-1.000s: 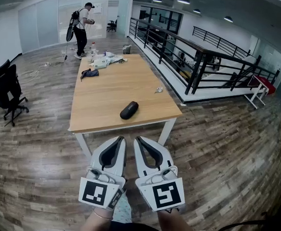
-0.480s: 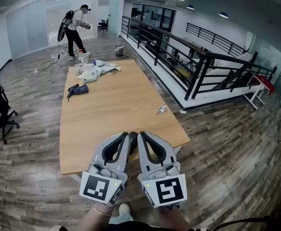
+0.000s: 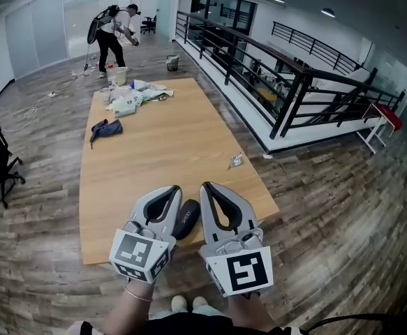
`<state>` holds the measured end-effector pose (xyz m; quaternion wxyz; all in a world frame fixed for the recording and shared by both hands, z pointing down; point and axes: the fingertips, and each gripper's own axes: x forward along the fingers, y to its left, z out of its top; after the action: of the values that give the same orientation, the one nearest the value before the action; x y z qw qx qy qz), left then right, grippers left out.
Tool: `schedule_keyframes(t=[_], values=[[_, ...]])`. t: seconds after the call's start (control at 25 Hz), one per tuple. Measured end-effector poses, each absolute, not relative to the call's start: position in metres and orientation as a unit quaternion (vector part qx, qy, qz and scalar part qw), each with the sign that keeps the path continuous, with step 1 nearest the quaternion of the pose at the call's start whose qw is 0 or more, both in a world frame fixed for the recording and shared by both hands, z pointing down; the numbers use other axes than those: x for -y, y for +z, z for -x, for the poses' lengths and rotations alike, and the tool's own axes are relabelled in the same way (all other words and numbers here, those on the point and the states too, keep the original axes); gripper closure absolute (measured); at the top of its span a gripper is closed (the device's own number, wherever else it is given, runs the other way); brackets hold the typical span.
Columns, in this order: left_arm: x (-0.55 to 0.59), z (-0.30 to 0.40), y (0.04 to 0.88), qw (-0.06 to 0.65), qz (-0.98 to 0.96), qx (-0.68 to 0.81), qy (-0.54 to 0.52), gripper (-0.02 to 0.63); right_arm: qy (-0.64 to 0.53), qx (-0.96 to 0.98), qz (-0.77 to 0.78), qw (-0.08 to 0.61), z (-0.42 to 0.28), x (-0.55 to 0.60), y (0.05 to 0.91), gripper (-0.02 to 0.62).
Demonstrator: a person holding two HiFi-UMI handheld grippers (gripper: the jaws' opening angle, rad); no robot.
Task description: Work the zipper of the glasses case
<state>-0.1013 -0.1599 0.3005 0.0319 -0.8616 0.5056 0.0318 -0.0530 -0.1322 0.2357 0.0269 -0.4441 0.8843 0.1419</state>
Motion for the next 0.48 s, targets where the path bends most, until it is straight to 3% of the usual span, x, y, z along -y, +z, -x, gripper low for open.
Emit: schedule_keyframes(t=[0.08,0.16,0.4,0.48], values=[[0.179,0.109,0.32,0.004,0.86,-0.51,0.02,0.6,0.138,-0.883,0.447,0.02,0.047,0.143,0.239,0.588],[0.198,0.115,0.345,-0.026,0.862,-0.507,0.009,0.486,0.134,-0.883,0.45,0.016,0.042,0.152,0.243,0.588],[0.243,0.108,0.459,-0.207,0.873,-0.43,-0.101,0.25,0.121,-0.883,0.453,0.011,0.027,0.171,0.253,0.588],[0.252,0.11,0.492,-0.238,0.863,-0.423,-0.139,0.22,0.119,-0.883,0.454,0.006,0.021,0.174,0.256,0.588]])
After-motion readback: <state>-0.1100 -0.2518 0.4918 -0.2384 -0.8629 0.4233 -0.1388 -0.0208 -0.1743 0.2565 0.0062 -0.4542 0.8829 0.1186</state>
